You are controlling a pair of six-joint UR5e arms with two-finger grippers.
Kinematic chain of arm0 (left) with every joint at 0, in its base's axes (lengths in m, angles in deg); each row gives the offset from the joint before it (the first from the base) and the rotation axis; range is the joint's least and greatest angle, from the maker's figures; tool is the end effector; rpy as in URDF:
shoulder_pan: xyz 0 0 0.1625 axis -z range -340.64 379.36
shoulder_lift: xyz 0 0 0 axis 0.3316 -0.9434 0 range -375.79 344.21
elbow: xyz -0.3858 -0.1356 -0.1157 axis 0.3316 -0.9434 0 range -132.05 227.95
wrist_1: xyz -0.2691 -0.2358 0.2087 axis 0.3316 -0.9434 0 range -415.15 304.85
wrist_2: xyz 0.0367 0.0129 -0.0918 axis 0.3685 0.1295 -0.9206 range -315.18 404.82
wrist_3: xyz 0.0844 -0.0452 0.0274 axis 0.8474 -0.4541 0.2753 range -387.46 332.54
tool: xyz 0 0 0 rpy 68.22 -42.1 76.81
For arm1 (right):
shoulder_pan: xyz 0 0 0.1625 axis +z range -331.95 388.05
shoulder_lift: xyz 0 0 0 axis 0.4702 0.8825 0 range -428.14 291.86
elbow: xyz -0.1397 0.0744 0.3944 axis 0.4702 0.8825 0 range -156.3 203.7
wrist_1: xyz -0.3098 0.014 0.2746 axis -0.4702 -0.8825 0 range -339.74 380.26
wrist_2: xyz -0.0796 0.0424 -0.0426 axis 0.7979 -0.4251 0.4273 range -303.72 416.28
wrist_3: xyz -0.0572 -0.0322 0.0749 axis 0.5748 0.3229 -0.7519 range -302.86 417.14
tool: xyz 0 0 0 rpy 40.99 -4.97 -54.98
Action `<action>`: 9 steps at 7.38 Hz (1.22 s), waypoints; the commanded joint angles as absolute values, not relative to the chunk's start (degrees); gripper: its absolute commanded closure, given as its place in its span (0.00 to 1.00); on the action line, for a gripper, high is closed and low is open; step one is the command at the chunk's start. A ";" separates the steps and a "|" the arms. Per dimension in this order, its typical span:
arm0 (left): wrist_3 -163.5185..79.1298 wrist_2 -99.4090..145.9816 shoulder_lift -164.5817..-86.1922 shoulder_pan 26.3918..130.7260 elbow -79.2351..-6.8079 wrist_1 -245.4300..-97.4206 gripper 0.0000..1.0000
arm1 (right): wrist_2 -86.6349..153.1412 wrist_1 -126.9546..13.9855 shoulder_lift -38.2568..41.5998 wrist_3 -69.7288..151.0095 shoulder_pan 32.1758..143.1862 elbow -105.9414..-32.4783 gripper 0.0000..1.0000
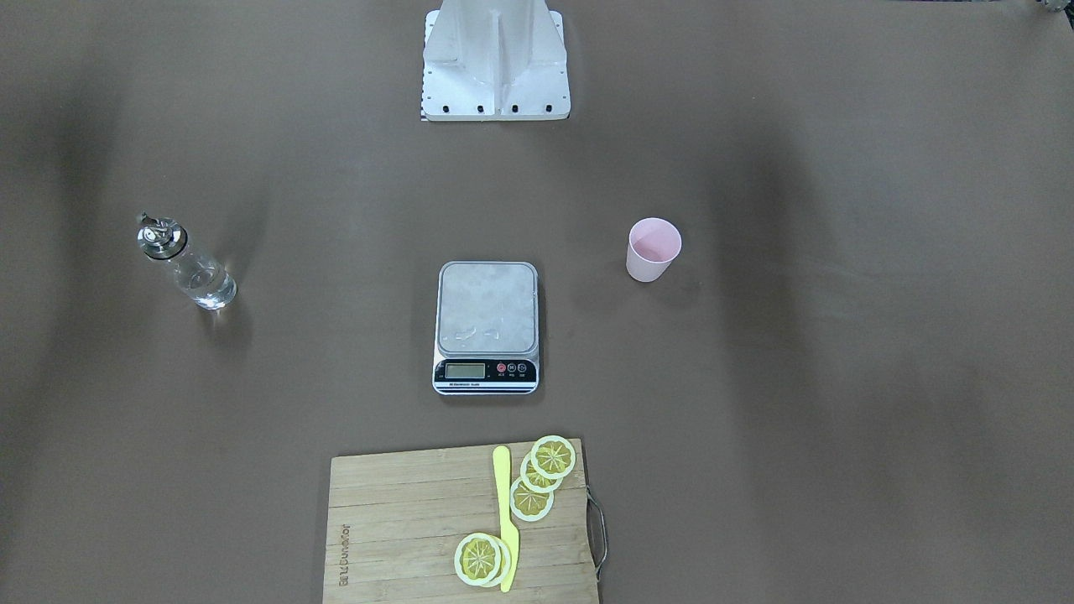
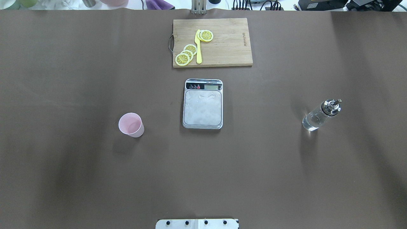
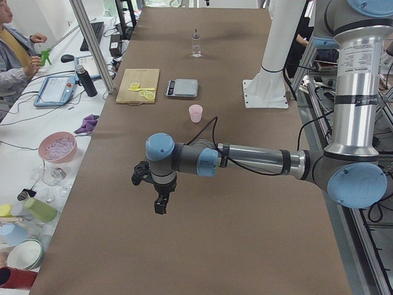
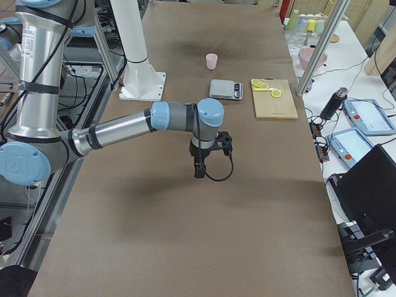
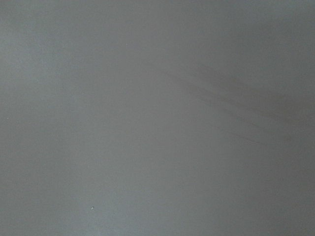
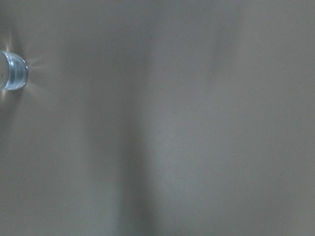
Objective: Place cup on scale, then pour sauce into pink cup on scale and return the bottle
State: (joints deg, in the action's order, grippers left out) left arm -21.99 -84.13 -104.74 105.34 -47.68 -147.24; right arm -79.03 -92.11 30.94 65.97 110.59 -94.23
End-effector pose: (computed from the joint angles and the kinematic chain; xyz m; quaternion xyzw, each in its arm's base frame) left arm -0.0359 -0.4949 0.6215 0.0591 0.3321 0.0973 0.9364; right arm 0.0102 -0.4041 0.5315 -0.0238 -0.3852 -0.1189 0.9148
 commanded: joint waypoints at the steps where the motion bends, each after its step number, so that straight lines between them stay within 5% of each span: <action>1: -22.02 -84.29 -105.09 105.32 -47.85 -147.43 0.02 | -80.04 -92.15 31.87 66.46 110.67 -96.43 0.00; 5: -32.87 -87.54 -105.35 102.36 -49.33 -149.35 0.02 | -85.14 -92.06 34.70 65.76 110.67 -99.00 0.00; 9: -69.39 -86.67 -110.15 78.13 -64.27 -149.89 0.02 | -84.62 -92.06 34.43 65.84 110.49 -98.91 0.00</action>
State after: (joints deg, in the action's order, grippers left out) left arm -57.32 -86.94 -106.93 85.30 -60.87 -149.84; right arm -84.72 -92.06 34.60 65.74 110.56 -98.91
